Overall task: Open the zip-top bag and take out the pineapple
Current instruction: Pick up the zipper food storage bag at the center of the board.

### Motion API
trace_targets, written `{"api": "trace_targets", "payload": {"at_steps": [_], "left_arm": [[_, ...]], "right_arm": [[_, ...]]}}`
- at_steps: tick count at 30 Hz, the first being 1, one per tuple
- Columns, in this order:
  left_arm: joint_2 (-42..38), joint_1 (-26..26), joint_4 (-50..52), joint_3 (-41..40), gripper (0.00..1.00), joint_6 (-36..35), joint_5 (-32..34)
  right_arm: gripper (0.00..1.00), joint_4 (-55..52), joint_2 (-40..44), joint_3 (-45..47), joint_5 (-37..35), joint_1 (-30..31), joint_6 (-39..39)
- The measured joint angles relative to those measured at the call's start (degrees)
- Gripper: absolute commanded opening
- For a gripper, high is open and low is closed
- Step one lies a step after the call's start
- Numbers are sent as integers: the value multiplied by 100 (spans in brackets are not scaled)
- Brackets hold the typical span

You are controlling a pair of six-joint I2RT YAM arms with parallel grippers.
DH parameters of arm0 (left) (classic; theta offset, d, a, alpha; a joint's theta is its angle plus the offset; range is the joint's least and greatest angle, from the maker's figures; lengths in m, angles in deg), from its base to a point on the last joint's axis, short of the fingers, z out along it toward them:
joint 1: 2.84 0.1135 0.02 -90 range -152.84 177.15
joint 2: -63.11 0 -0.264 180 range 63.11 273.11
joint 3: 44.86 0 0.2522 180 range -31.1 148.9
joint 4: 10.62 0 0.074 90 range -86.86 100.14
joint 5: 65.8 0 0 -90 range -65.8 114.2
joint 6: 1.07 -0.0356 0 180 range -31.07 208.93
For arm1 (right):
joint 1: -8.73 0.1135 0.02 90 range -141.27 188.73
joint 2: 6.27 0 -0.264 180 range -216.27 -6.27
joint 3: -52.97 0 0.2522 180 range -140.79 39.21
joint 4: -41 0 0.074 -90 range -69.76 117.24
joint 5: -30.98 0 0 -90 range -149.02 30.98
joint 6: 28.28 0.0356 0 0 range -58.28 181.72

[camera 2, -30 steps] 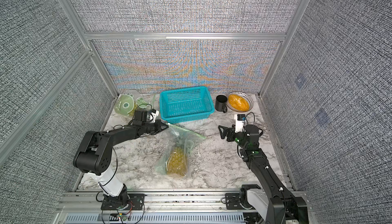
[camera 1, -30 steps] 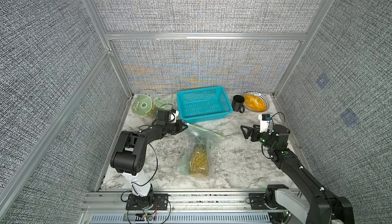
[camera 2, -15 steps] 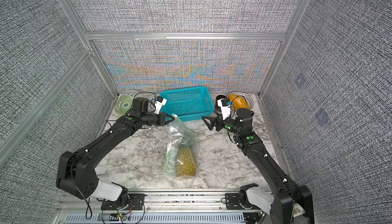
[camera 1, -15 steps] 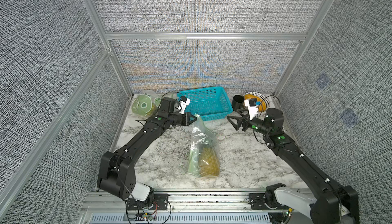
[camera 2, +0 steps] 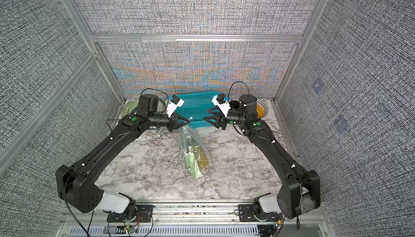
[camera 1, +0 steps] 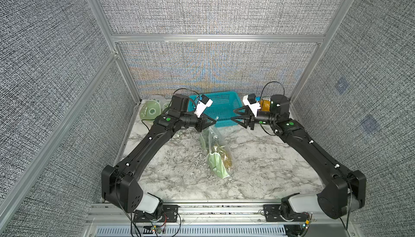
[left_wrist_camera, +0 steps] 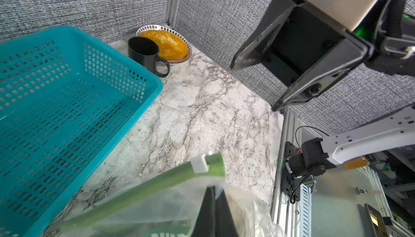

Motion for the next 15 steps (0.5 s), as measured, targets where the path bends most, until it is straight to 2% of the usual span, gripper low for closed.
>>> {"api": "trace_targets", "payload": {"at_steps": [10,15], "left_arm": [[592,-396,313,1080,0,-245,-437],[625,-420,332,1176,0,-350,-389]], "right_arm": [[50,-280,638,61,-70,9,-614],[38,-619,669,-42,-131,9,-907]]}}
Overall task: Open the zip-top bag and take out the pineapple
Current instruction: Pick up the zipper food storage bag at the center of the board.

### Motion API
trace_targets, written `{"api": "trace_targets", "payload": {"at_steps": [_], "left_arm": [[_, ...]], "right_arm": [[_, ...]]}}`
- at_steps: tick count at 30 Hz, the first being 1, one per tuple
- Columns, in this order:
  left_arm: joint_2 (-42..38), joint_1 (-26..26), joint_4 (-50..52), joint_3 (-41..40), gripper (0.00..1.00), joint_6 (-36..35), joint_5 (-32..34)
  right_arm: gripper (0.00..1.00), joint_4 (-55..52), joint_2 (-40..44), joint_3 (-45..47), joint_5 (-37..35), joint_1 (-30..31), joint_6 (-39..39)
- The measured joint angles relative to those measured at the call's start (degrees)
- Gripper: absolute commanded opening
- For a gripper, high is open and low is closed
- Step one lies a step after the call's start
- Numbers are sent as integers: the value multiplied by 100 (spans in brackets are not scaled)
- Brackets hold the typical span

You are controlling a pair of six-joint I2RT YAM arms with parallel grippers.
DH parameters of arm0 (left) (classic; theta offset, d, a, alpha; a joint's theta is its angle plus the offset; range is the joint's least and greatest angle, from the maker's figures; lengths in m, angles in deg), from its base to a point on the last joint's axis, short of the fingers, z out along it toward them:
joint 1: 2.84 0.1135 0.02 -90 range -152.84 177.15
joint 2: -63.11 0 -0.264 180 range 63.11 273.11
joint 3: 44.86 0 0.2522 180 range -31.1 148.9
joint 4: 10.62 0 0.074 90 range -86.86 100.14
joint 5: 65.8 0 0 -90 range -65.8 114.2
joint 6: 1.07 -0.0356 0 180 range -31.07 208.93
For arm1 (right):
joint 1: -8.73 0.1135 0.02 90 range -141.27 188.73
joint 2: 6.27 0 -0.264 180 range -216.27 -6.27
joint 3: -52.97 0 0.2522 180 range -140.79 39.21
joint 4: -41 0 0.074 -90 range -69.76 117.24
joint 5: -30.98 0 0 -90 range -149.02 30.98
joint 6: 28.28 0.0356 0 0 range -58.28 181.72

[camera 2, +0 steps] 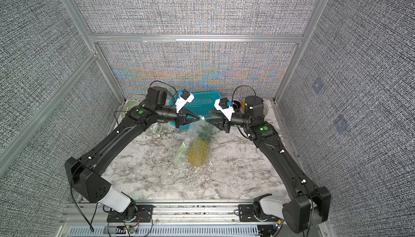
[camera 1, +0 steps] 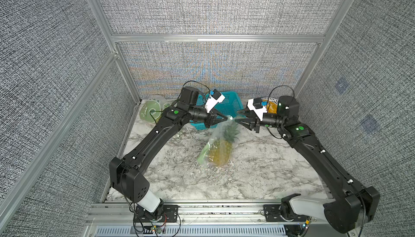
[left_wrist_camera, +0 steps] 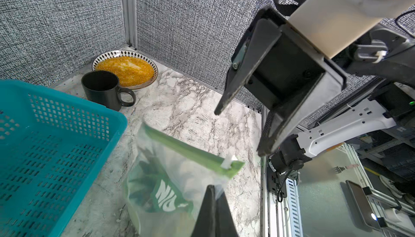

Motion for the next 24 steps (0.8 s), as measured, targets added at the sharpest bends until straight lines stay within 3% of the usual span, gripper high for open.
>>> {"api": "trace_targets", "payload": {"at_steps": [17,24], "left_arm": [[-13,-57,-2,-92,0,-61,83],[-52,-68,2,-116,0,-61,83]], "right_arm": [[36,-511,-358,-214,-81,302,-345],[27,-431,-413,-186,-122,332,-319]]}}
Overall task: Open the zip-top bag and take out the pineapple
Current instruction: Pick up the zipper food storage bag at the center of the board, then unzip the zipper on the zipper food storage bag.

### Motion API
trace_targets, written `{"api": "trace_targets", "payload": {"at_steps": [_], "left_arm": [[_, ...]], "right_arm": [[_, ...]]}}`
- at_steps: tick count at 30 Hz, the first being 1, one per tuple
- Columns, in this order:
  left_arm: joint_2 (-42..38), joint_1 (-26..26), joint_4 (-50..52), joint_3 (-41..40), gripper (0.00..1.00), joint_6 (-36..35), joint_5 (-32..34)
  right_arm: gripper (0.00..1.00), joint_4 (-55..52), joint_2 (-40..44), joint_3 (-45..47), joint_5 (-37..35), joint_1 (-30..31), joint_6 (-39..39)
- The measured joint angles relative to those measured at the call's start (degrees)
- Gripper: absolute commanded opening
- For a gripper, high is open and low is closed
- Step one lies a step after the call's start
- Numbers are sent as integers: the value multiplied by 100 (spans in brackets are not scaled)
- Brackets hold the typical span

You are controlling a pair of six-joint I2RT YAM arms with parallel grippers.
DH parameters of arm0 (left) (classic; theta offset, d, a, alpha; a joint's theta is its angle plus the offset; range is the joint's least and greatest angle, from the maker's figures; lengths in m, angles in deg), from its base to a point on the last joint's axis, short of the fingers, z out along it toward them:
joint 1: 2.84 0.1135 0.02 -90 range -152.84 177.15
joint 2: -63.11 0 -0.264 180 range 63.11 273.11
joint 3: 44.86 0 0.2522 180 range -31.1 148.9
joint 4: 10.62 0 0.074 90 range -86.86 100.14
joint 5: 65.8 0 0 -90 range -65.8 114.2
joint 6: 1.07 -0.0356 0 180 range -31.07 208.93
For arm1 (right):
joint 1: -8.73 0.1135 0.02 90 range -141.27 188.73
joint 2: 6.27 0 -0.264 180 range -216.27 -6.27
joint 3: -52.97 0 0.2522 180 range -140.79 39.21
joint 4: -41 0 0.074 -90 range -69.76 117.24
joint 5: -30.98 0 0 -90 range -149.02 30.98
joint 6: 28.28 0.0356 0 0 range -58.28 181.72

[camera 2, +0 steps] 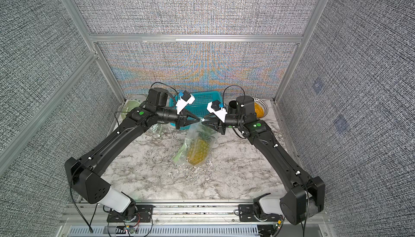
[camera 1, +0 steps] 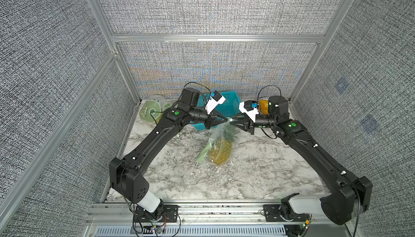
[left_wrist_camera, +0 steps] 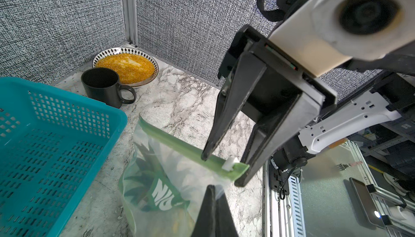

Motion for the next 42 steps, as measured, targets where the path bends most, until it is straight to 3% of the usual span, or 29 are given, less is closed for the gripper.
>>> {"api": "trace_targets", "payload": {"at_steps": [8,12,32,42], "left_arm": [[-15,-28,0,-11,0,-2,17],[-15,-33,0,-11,0,-7,20],[-417,-50,293,-229,0,-98,459],[-645,-37,212,-313,0,-103,531]], "right_arm": [[19,205,-11,50,-20,48,157],[0,256,-11,57,-31,68,210],[0,442,50,557,-376,101,-343],[0,280,11,612,-935,11,-476]]}}
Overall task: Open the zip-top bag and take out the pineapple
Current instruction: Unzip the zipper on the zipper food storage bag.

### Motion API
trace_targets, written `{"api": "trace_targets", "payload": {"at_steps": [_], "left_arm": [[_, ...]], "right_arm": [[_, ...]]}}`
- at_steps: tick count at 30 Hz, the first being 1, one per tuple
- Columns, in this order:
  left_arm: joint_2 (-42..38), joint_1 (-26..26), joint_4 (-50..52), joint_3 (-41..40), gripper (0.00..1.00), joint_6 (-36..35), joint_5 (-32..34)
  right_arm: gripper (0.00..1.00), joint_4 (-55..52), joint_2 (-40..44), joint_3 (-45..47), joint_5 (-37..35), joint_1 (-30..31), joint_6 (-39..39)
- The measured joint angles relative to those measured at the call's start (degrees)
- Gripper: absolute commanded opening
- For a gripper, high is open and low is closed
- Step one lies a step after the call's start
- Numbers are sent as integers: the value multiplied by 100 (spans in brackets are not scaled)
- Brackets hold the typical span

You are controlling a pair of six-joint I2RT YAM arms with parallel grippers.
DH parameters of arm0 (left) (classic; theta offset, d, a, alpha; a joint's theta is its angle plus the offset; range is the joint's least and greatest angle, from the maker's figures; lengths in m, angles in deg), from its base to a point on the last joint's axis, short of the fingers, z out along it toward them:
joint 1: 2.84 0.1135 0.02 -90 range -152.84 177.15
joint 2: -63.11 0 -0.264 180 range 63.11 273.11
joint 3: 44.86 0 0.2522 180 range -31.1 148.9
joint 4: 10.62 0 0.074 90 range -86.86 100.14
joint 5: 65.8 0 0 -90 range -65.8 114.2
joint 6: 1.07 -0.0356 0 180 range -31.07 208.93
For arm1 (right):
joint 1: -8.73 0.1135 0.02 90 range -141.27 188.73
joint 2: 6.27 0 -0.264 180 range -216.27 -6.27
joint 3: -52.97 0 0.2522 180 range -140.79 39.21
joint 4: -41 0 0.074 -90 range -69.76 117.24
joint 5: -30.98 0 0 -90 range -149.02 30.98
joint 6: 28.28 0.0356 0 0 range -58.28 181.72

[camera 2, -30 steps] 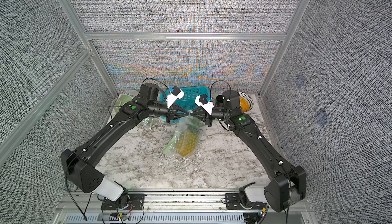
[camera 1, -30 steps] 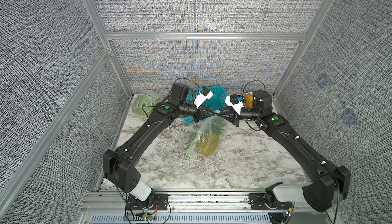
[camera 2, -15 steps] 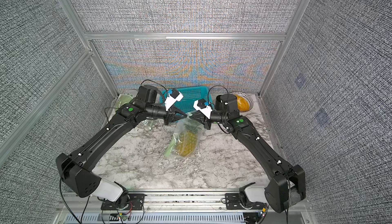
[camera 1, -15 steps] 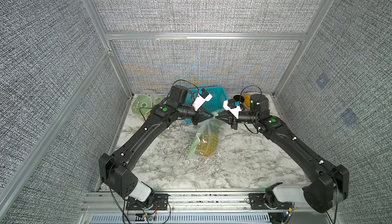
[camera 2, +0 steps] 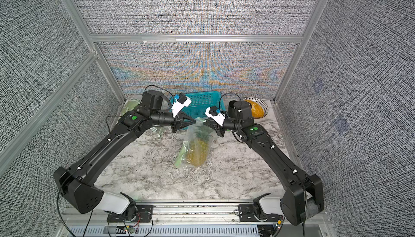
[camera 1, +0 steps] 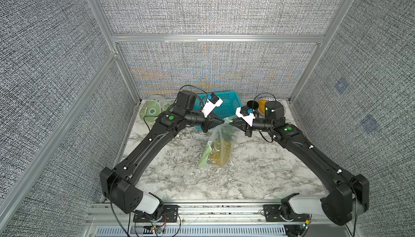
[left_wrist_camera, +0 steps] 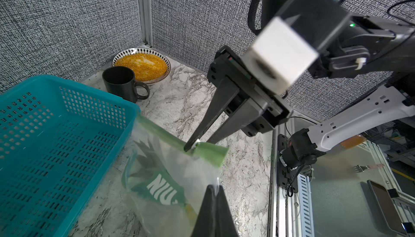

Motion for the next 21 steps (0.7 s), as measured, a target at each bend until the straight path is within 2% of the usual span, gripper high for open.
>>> {"api": "trace_targets", "payload": {"at_steps": [11,21], "left_arm": [[-208,4,-42,-160,0,-4,118],[-422,4,-48,-341,0,-92,254]], "right_arm": [[0,-247,-103,17,-887,-280,74],[0,-417,-127,404,-1513,-890,396]]}}
